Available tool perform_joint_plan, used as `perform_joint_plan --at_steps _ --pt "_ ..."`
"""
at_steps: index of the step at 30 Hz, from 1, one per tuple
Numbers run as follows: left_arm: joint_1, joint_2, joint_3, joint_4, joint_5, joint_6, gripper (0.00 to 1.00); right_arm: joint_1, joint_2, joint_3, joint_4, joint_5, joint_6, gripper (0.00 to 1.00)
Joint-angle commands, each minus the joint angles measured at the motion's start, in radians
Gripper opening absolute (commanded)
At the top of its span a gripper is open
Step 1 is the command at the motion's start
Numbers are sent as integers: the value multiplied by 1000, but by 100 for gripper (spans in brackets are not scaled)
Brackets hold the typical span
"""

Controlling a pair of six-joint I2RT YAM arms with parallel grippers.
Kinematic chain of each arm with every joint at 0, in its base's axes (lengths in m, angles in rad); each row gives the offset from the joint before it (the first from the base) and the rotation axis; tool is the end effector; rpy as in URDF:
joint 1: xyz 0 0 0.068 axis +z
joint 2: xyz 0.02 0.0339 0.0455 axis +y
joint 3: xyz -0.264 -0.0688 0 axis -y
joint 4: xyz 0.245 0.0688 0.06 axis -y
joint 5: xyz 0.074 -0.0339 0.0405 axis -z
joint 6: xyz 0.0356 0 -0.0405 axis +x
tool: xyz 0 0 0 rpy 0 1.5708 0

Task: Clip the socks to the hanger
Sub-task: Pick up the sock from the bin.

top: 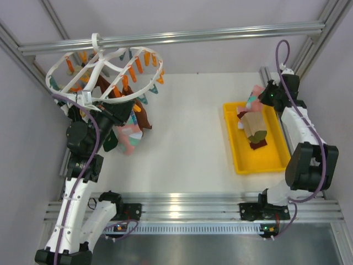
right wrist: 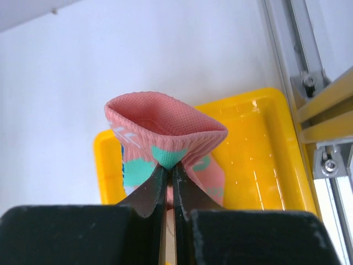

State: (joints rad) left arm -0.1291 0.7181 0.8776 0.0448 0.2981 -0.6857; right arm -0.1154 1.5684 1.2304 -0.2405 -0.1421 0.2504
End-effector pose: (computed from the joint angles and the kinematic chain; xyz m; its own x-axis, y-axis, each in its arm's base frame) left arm 0.1567 -0.0309 0.4073 -0.1028 -0.5970 -0.7956 0.4434 0.6885 -0.5739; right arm 0.3600 -0.0367 0.2931 -0.5271 0.3080 -0.7920 0.1309 0.9503 0.2825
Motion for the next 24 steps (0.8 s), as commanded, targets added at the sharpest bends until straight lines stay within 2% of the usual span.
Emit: perform_joint_plan --at_steps 1,14,19,24 --pt "14 14 15 40 -80 3 0 -16 -112 -14 73 -97 -88 0" --pt "16 4 18 41 -68 -11 0 -24 -324 16 190 -470 -390 0" --pt "13 6 18 49 -59 -21 0 -11 -327 116 152 -755 -451 0" --pt "14 12 20 59 -44 -31 0 95 -324 176 17 -875 -591 0"
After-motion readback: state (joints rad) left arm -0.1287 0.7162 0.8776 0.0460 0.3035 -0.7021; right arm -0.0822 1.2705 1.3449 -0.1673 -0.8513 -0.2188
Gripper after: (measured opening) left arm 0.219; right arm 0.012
